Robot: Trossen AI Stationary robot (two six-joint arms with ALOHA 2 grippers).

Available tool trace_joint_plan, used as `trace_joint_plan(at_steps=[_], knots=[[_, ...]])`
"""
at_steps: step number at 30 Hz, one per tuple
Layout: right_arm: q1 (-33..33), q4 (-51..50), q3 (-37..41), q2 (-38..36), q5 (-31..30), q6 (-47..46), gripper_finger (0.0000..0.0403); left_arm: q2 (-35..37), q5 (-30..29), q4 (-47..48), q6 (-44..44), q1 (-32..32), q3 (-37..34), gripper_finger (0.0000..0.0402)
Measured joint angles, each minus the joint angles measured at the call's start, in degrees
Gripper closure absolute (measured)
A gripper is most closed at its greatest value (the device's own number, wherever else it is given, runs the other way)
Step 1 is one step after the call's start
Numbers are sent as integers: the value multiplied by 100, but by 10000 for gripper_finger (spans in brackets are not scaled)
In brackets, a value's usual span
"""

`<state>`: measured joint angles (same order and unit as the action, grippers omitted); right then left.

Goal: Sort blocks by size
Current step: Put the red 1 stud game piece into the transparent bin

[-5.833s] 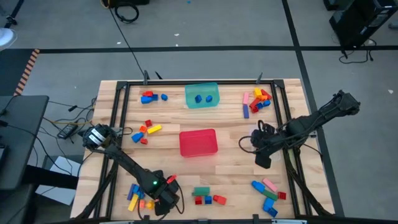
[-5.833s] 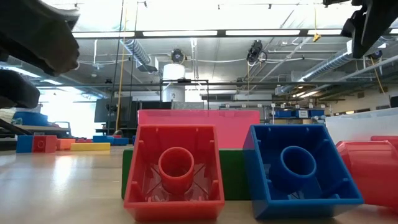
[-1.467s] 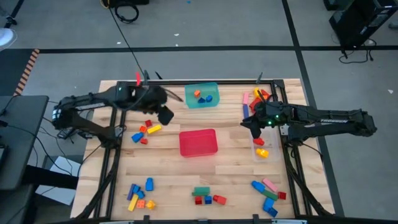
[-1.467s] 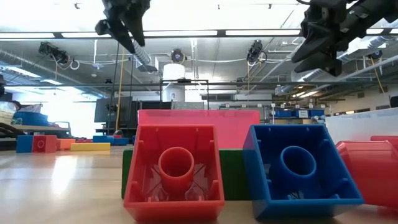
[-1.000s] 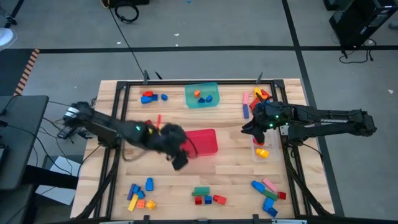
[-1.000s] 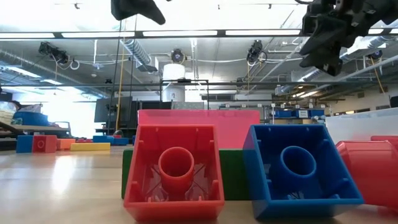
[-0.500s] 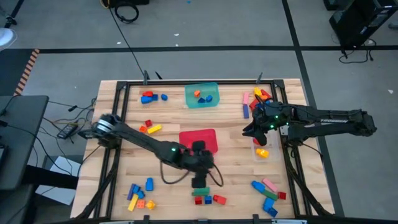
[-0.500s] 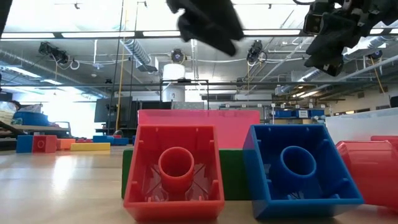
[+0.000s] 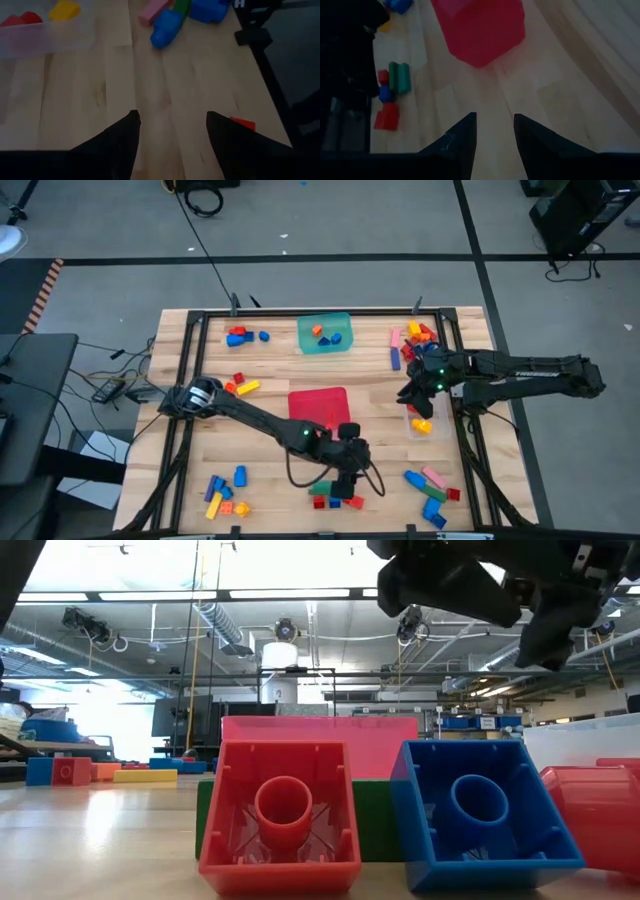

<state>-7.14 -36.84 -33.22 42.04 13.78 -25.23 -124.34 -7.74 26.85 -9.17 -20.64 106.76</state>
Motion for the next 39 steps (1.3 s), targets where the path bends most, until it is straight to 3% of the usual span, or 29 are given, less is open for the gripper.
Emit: trace_joint_plan(at_steps=[11,14,24,39], knots=[[0,-102,-1,0,-65,225,258,9,19,-10,340,-189,-9,82],[0,-99,-1,0,-110,253,258,-82,29,-193,718,-318,-9,82],[-2,-100,-1,0,-219,295,258,-838,505,-1263,699,-492,-16,87],[-2,-57,-3,0,-369,295,258,-1290,923,-1480,562,-546,-15,90]])
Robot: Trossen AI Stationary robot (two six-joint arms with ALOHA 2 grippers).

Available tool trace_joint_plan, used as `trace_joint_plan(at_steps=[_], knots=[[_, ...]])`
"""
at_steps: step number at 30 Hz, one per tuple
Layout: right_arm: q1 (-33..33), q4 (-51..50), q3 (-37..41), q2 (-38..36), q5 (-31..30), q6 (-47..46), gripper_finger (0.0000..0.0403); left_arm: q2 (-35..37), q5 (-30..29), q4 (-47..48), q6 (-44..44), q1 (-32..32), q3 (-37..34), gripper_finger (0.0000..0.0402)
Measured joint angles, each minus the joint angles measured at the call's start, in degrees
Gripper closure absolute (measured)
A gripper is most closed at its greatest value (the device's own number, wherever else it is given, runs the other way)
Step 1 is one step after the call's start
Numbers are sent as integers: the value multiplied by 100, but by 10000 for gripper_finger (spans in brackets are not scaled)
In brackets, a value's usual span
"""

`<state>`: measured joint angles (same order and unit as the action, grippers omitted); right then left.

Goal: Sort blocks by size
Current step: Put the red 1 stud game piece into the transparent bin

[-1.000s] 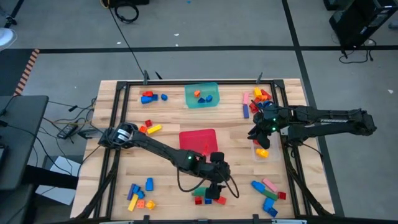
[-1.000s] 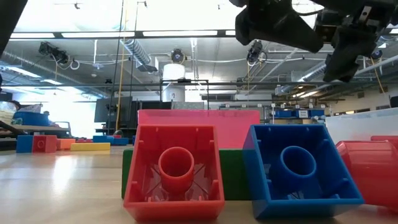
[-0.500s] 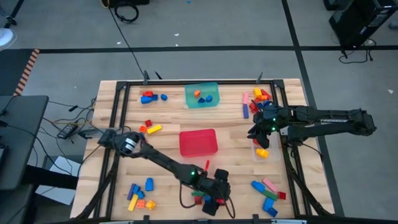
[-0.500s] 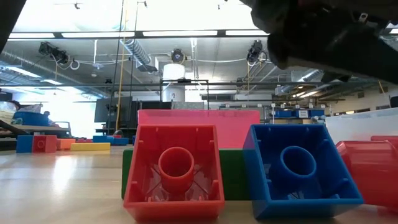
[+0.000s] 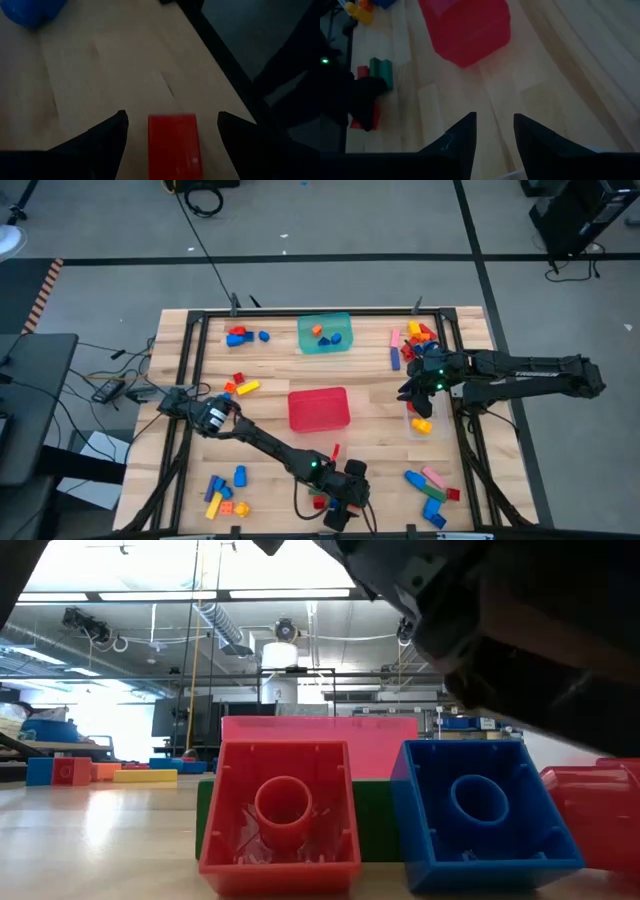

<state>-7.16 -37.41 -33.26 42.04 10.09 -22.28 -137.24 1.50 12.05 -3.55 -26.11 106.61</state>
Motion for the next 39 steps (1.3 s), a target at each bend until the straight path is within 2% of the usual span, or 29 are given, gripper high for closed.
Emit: trace_joint_plan(at_steps=[6,12,19,23,30,39], knots=[[0,20,0,2,0,-22,258,-14,90,306,-9,41,0,129],[-4,58,0,1,0,-23,258,-240,122,338,172,50,27,190],[-4,173,0,0,0,-79,258,-124,105,441,8,175,18,268],[-5,266,0,0,3,-217,258,118,41,966,230,374,-3,268],[-5,296,0,0,9,-240,258,1015,-323,2594,328,920,188,268],[0,657,0,1,18,-671,258,2502,-614,3450,468,1846,187,268]])
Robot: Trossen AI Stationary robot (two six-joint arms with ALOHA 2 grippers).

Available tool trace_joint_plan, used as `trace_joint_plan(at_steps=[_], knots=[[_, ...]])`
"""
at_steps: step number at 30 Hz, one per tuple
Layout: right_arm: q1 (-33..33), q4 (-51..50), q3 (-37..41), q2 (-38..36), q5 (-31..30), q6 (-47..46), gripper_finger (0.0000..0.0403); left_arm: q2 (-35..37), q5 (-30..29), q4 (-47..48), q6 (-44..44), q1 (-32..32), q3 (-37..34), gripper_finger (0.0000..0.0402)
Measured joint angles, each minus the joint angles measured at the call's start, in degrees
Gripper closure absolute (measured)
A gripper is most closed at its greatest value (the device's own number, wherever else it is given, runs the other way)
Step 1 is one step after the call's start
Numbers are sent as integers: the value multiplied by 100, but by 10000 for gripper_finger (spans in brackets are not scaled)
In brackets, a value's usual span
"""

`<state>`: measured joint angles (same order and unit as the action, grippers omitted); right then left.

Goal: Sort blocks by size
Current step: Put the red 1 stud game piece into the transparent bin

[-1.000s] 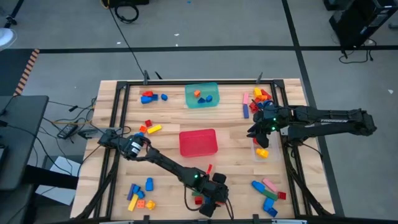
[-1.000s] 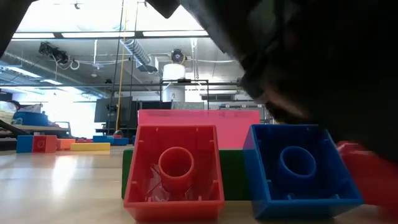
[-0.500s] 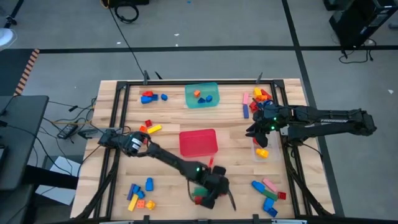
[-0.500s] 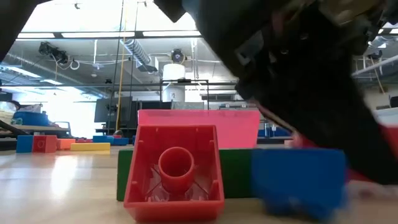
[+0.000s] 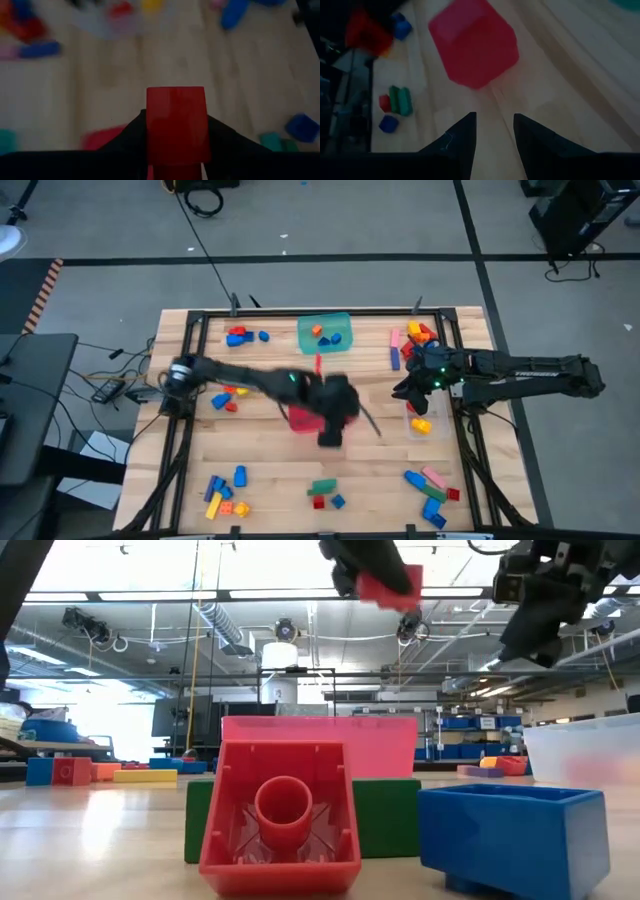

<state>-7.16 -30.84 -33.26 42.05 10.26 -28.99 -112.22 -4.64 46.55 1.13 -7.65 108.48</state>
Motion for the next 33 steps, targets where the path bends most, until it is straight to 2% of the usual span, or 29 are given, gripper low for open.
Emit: trace_joint_plan(at_steps=[5,8,13,16,19,21,24,28,33], knots=[[-5,835,0,-1,-21,25,258,848,6,-130,382,569,-317,268],[-5,1473,0,-1,-33,271,257,1416,162,-495,602,893,-891,268],[53,2480,0,56,-178,863,258,2421,1535,-2304,388,1460,-2619,268],[145,3080,-3,249,-521,1370,256,2779,2240,-3614,-202,1798,-3632,268],[241,3276,-186,617,-988,1980,256,2823,3183,-4527,-1062,2200,-4227,268],[288,3267,-462,996,-1262,2428,256,2796,3741,-4760,-1664,2472,-4409,268],[308,3161,-1025,1671,-1616,3170,256,2704,4306,-4768,-2102,2812,-4509,268],[296,2623,-2017,2608,-1887,3974,255,2634,4975,-4806,-2224,3168,-4463,268],[280,1910,-3183,3598,-1922,4479,247,2635,5667,-4821,-2359,3590,-4456,265]])
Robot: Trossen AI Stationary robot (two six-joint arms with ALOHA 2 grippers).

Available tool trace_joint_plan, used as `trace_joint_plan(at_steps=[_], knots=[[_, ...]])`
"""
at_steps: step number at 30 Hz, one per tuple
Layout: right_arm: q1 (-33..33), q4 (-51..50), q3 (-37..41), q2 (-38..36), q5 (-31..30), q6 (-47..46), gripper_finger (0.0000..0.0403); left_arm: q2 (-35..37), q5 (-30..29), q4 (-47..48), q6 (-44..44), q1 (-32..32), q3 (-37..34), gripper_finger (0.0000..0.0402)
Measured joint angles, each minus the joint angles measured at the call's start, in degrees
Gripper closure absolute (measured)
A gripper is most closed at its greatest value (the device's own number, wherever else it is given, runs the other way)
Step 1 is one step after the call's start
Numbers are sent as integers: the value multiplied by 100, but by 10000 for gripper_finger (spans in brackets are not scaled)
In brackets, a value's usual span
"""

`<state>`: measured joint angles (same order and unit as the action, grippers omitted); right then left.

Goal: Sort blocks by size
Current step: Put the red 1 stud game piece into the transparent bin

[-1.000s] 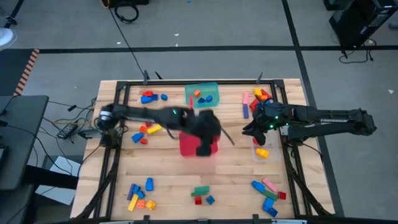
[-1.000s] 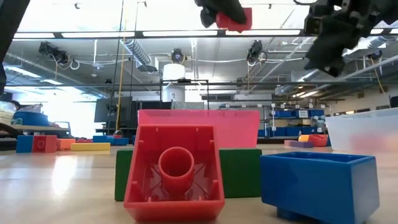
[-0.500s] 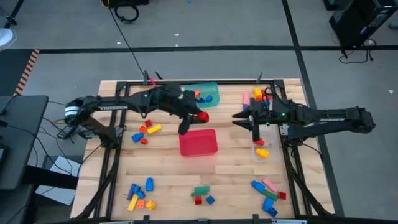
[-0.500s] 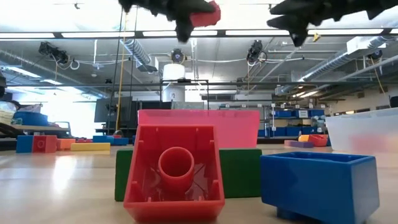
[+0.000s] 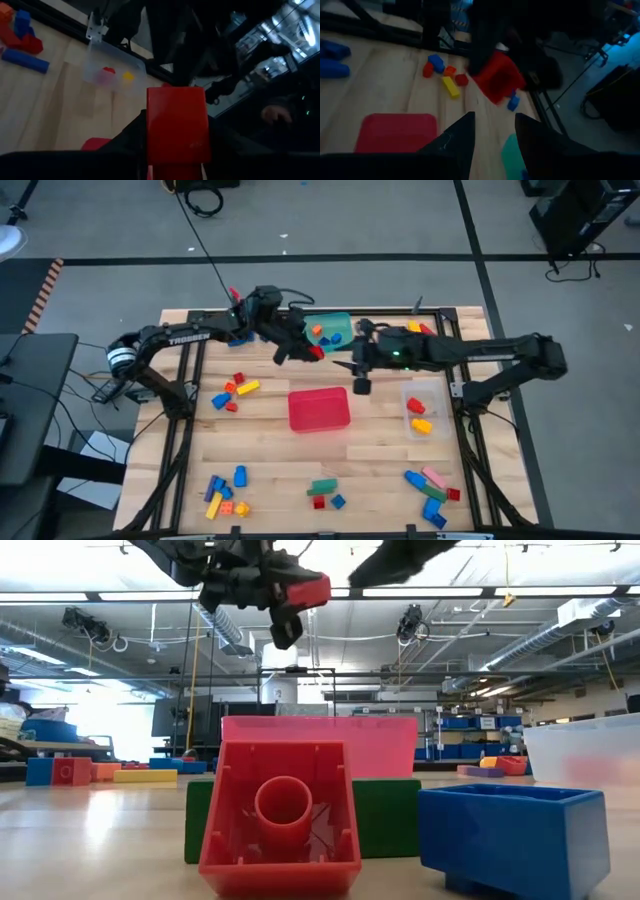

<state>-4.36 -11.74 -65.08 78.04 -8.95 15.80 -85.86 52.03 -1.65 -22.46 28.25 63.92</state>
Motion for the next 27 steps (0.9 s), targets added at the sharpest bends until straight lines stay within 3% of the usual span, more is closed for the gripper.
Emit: trace_joint_plan(at_steps=[10,17,27], knots=[[-97,-47,-930,912,-2,835,227,2,1033,-64,-11,402,0,265],[-207,124,-983,1091,101,1115,242,4,1078,24,253,420,-2,265],[-389,299,-983,1176,502,1147,294,9,1097,3,256,488,-9,264]])
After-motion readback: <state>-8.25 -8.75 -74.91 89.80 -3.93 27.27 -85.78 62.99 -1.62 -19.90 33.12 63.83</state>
